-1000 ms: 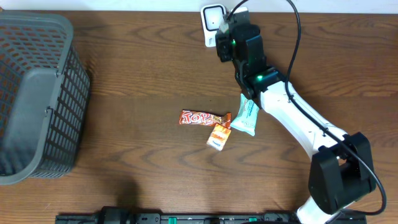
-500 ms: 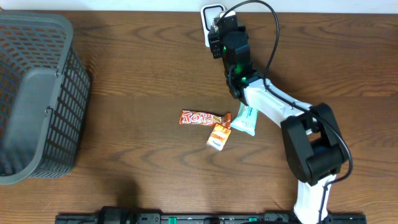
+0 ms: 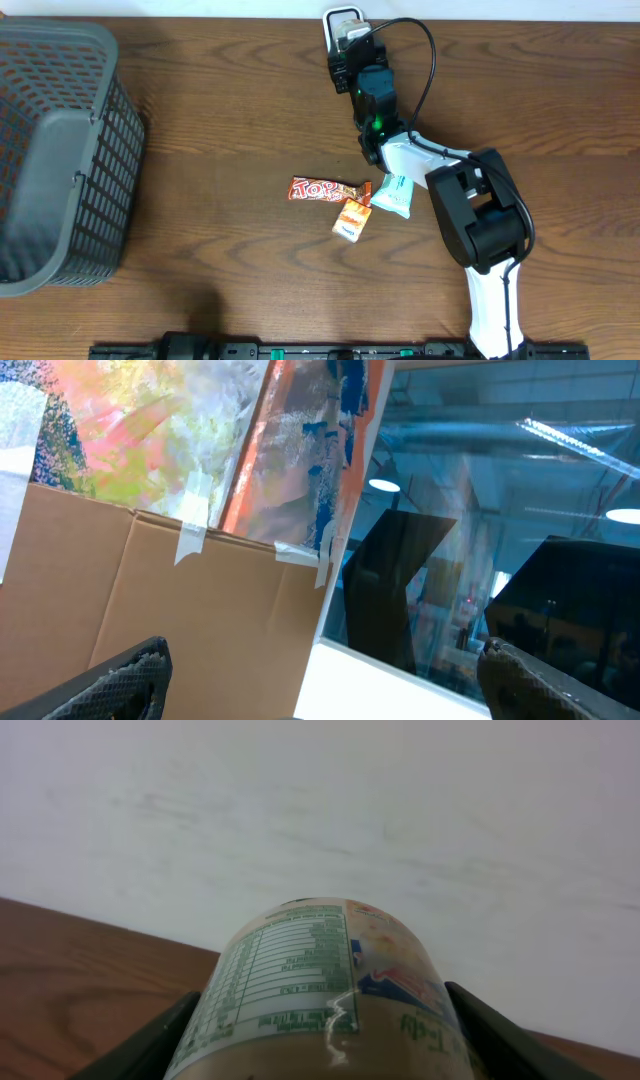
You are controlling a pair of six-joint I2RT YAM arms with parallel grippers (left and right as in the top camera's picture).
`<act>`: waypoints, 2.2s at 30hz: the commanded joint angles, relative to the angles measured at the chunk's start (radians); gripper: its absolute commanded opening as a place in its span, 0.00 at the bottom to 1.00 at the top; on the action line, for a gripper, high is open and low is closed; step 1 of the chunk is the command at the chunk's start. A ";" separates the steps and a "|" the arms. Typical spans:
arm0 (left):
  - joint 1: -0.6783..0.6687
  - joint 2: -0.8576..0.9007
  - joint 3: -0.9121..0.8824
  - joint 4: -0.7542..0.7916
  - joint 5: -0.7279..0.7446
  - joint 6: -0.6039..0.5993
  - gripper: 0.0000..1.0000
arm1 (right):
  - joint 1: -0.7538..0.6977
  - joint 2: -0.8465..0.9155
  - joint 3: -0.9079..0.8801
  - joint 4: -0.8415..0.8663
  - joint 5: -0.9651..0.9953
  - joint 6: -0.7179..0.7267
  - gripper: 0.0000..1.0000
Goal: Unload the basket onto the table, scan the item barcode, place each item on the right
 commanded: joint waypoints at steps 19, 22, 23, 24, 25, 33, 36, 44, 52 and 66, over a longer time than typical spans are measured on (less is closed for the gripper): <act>0.005 -0.006 -0.002 0.004 -0.009 -0.005 0.98 | -0.064 0.164 0.195 0.051 -0.110 -0.011 0.44; 0.005 -0.006 -0.002 0.003 -0.009 -0.006 0.98 | -0.064 0.164 0.195 0.044 -0.110 -0.010 0.45; 0.005 -0.006 -0.002 0.004 -0.009 -0.005 0.98 | -0.064 0.164 0.195 0.038 -0.110 -0.010 0.45; 0.005 -0.006 -0.002 0.004 -0.009 -0.005 0.98 | -0.063 0.164 0.195 0.026 -0.110 -0.010 0.45; 0.005 -0.006 -0.002 0.003 -0.009 -0.005 0.98 | -0.062 0.163 0.195 0.019 -0.110 -0.010 0.46; 0.005 -0.006 -0.002 0.004 -0.009 -0.005 0.98 | -0.037 0.005 0.195 -0.122 -0.113 0.016 0.46; 0.005 -0.006 -0.002 0.004 -0.009 -0.005 0.98 | -0.035 -0.107 0.195 -0.290 -0.114 0.016 0.45; 0.005 -0.006 -0.002 0.003 -0.009 -0.005 0.98 | -0.061 -0.368 0.195 -0.863 -0.104 0.016 0.46; 0.005 -0.006 -0.002 0.004 -0.009 -0.005 0.98 | -0.166 -0.486 0.195 -1.326 -0.061 0.015 0.49; 0.005 -0.006 -0.002 0.004 -0.009 -0.005 0.98 | -0.489 -0.467 0.192 -1.543 -0.067 0.198 0.46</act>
